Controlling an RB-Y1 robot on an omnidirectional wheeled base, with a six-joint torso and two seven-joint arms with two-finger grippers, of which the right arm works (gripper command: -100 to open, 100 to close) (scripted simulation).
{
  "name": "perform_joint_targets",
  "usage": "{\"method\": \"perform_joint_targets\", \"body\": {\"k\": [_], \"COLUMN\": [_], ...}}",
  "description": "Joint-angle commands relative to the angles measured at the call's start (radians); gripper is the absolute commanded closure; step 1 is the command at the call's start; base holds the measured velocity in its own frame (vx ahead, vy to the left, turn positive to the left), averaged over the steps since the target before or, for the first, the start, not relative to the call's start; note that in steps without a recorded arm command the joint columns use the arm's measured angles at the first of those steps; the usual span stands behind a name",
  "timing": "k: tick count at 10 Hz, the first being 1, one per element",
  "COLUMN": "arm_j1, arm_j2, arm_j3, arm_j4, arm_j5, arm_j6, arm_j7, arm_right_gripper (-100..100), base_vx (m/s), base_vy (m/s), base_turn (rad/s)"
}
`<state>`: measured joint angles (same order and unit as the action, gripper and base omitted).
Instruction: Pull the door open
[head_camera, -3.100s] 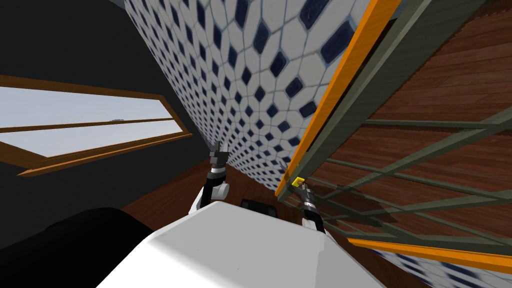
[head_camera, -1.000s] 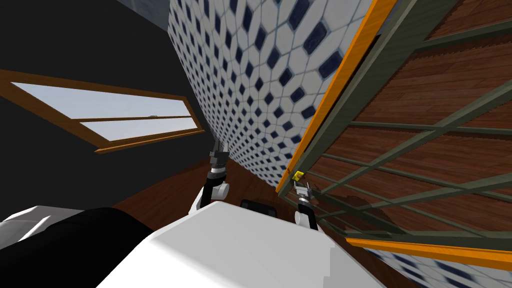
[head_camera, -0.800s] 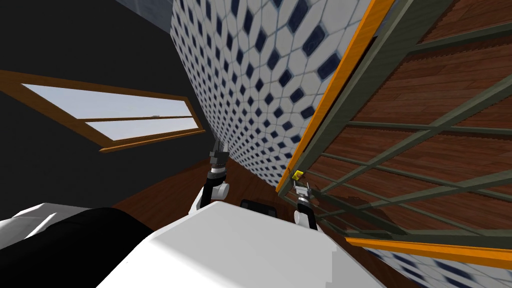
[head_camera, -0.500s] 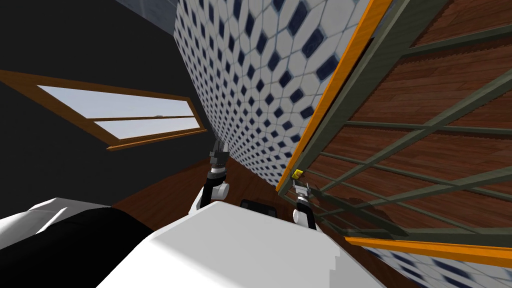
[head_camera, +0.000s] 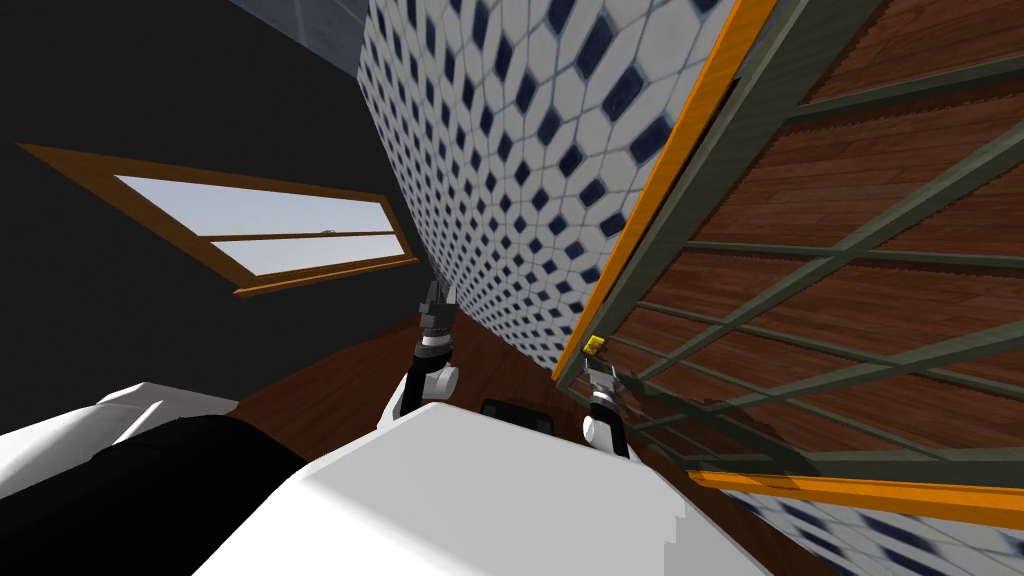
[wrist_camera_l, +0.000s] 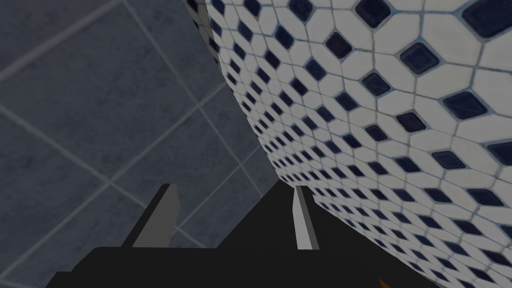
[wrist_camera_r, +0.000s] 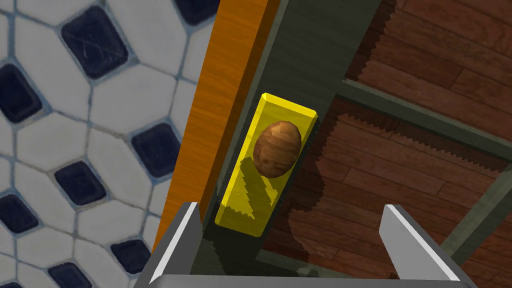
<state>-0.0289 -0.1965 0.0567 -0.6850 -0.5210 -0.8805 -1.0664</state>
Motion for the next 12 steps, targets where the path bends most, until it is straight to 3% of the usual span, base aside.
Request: {"method": "perform_joint_targets", "body": {"k": [1,9,11,12], "arm_j1": [-0.002,-0.01,-0.011,-0.011], "arm_j2": [0.004,0.018,0.02,0.02], "arm_j3": [0.007,0.033,0.038,0.036], "arm_j4": [-0.003,-0.014,-0.016,-0.015], "arm_j5": [-0.017,-0.082,-0.095,-0.091], "arm_j6": [0.003,0.016,0.019,0.018], "arm_j7": [-0.05,-0.236,-0.272,-0.258], "arm_right_gripper": [-100,-100,-100,-100], "base_vx": [-0.047,-0.049,-0.04,-0.018], "base_vy": [-0.008,-0.01,-0.008,-0.004], "base_turn": [0.027,0.026,0.019,0.003]}}
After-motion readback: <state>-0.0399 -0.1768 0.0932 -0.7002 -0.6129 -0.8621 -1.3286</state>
